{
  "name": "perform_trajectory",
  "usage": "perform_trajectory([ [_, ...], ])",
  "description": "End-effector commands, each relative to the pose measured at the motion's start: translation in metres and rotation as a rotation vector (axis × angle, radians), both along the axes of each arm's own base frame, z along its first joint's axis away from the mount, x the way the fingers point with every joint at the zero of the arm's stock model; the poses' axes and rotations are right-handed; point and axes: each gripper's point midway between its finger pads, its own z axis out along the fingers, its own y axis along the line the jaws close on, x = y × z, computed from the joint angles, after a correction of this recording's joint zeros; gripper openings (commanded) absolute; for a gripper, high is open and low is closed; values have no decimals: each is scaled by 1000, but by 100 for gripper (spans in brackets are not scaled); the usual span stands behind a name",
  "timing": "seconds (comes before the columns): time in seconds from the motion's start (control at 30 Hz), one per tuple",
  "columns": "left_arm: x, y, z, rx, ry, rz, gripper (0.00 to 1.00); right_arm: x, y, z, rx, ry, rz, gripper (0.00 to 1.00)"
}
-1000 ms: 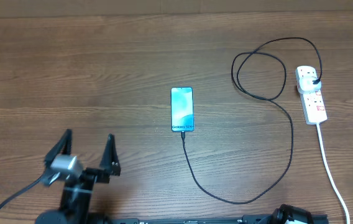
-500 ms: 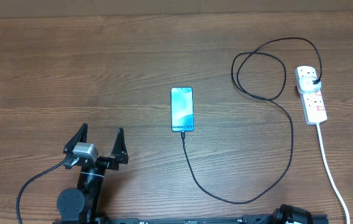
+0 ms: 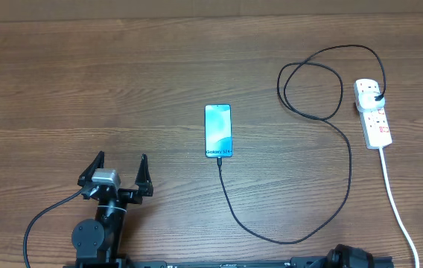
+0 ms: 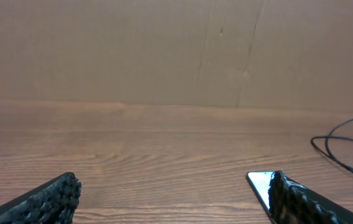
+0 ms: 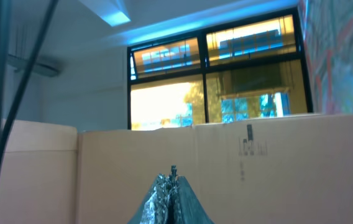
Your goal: Plug charger to phone and switch on socket
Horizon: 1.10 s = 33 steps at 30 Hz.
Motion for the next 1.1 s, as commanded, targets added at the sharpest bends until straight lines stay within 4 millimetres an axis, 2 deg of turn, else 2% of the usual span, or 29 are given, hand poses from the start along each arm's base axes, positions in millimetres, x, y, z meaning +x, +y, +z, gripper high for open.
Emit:
perform_trajectory([
  [0.0, 0, 6, -2, 46, -6, 28, 100, -7, -2, -13, 2, -43, -11, 4],
  [0.13, 1, 8, -4, 46, 6, 44, 99, -28, 2, -22, -15, -105, 19, 5],
  [0.3, 0, 8, -19, 44, 66, 44, 100, -56, 6, -32, -33, -179, 48, 7],
  [0.67, 0, 8, -19, 68, 63, 40, 100, -87, 13, -41, -49, -241, 51, 7],
  [1.07, 0, 8, -19, 89, 61, 40, 100, -138, 25, -60, -77, -353, 49, 7],
])
